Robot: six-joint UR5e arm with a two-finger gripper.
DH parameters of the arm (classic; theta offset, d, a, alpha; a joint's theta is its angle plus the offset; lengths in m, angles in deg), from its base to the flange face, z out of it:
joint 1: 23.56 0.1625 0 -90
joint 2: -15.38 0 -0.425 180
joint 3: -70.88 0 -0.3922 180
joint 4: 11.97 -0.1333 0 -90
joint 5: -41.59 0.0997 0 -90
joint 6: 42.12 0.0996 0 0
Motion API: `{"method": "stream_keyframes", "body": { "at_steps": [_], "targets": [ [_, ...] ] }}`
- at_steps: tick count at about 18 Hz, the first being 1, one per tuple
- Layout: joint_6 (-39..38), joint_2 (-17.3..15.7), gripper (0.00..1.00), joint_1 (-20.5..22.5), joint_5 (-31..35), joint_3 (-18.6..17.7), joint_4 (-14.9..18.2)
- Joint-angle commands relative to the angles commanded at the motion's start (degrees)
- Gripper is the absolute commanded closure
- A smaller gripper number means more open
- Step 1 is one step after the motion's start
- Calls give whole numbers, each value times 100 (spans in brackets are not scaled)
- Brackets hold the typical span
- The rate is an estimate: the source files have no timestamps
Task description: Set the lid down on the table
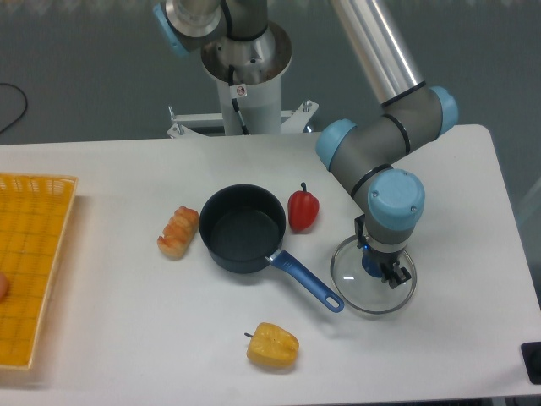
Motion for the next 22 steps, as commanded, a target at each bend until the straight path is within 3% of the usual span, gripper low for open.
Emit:
{"method": "stream_keyframes", "body": {
  "at_steps": [2,19,22],
  "targets": [
    [-26,9,38,0,0,0,0],
    [-53,44,36,-35,18,-18,-18],
    [-26,44,24,-35,18,-18,-18]
  ]
}}
